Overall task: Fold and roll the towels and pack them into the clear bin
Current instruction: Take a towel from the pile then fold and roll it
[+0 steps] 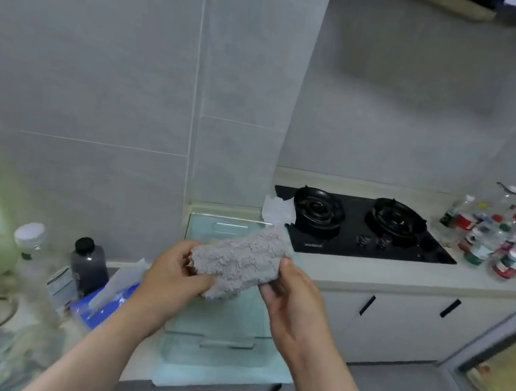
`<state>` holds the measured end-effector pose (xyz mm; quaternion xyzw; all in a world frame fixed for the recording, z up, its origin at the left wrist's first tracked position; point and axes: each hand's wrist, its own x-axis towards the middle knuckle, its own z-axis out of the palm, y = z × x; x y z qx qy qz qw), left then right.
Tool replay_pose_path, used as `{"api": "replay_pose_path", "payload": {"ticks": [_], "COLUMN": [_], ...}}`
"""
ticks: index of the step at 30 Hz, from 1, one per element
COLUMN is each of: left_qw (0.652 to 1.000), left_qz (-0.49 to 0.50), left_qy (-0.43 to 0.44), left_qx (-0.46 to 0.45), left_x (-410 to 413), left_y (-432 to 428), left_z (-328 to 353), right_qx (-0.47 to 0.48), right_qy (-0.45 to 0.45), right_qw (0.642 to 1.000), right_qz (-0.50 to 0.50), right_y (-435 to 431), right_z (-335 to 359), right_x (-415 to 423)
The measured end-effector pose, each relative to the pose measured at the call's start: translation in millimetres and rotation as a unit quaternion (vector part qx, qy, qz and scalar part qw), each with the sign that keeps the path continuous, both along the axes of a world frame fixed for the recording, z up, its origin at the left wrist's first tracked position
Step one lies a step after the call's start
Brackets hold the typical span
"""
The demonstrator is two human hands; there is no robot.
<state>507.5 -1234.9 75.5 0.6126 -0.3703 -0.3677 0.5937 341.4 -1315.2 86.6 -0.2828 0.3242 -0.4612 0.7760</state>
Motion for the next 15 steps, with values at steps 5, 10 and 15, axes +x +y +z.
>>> {"api": "replay_pose_path", "payload": {"ticks": [5, 10, 15], "left_qw": [0.996, 0.986, 0.821], "left_qz": [0.059, -0.059, -0.268], "left_qy": [-0.064, -0.124, -0.474], "left_qx": [0.01, 0.09, 0.172], "left_x": [-6, -8, 25], "left_y": [-85, -151, -188], "left_z": [-22, -61, -121], "right_qx": [0.07, 0.087, -0.026], "right_qy": [-0.047, 0.042, 0.337], "right_qw": [0.996, 0.995, 0.937], "right_qz": [0.02, -0.013, -0.083], "right_y": [-100, -182, -241], "right_z": [-24, -43, -65], "right_x": [29, 49, 35]}}
